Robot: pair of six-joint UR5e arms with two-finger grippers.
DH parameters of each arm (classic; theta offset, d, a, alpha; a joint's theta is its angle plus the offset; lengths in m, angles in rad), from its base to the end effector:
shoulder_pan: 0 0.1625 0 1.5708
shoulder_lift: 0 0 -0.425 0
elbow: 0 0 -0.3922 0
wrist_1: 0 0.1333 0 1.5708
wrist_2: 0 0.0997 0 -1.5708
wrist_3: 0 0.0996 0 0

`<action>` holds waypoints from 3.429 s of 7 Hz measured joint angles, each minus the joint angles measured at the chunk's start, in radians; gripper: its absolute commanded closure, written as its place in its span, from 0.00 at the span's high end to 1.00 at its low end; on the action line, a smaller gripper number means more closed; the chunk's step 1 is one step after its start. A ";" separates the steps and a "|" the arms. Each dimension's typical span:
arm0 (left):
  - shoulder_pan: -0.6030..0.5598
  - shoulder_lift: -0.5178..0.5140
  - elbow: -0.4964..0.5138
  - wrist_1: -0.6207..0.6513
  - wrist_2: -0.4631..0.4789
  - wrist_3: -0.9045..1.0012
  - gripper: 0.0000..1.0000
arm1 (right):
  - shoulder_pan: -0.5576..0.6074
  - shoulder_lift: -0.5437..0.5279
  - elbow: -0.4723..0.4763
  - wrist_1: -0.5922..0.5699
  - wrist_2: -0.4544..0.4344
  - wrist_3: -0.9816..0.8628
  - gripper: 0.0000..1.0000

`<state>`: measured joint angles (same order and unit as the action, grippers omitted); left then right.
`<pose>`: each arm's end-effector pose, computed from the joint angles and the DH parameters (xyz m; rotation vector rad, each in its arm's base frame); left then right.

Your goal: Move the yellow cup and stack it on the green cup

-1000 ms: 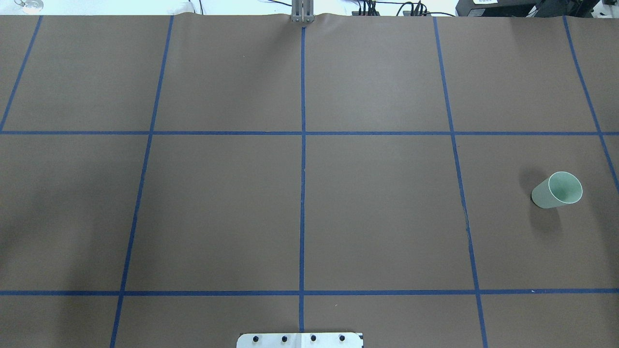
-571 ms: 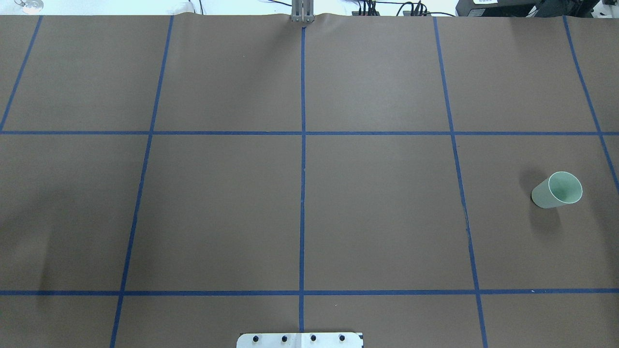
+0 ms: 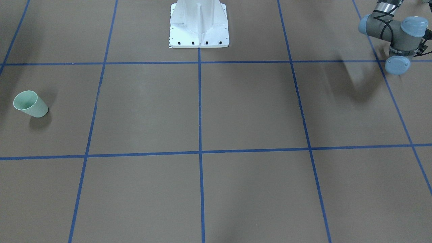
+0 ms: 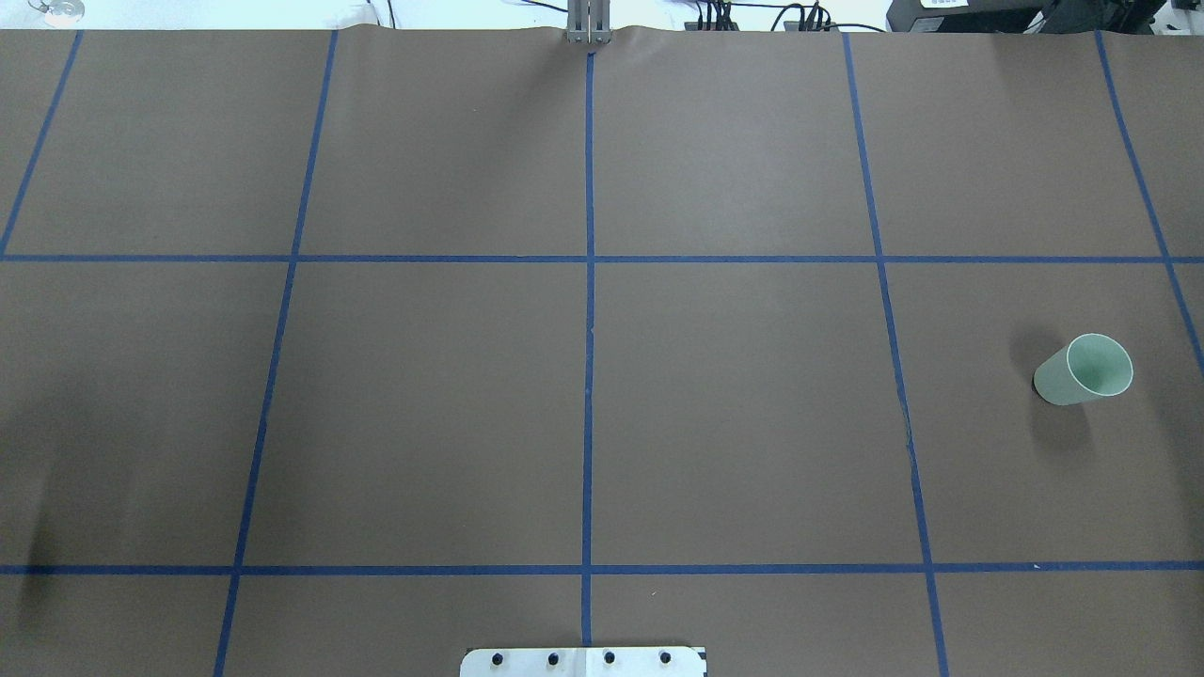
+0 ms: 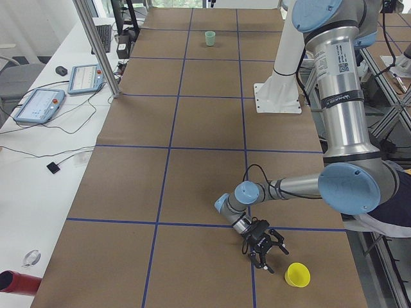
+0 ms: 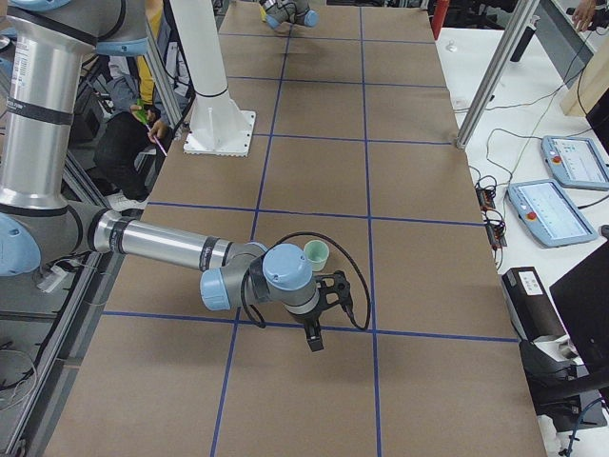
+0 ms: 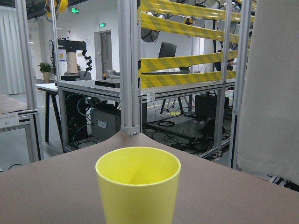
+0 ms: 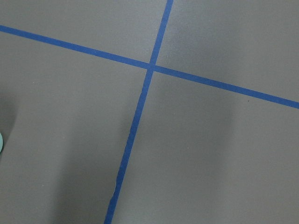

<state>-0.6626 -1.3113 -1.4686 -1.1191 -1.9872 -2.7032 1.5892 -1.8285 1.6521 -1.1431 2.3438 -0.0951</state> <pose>0.1478 -0.2333 0.8471 -0.2290 -1.0187 -1.8251 0.0710 -0.3909 0.6866 0.2821 -0.7547 -0.1696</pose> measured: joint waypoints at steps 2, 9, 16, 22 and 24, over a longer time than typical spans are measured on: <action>0.005 0.006 0.025 -0.011 -0.030 0.012 1.00 | 0.000 0.000 0.000 0.004 0.000 0.000 1.00; 0.012 0.015 0.158 -0.082 -0.107 0.013 1.00 | -0.002 0.001 0.000 0.023 0.002 0.002 1.00; 0.019 0.016 0.246 -0.127 -0.148 0.013 0.32 | -0.002 -0.003 -0.002 0.028 0.002 0.000 1.00; 0.024 0.058 0.237 -0.125 -0.117 0.154 0.24 | -0.003 -0.001 -0.002 0.028 0.002 0.005 1.00; 0.022 0.148 0.186 -0.128 -0.015 0.198 0.23 | -0.007 0.002 -0.002 0.027 0.003 0.009 1.00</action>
<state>-0.6405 -1.1629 -1.2825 -1.2470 -2.0018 -2.5054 1.5820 -1.8264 1.6506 -1.1159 2.3469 -0.0861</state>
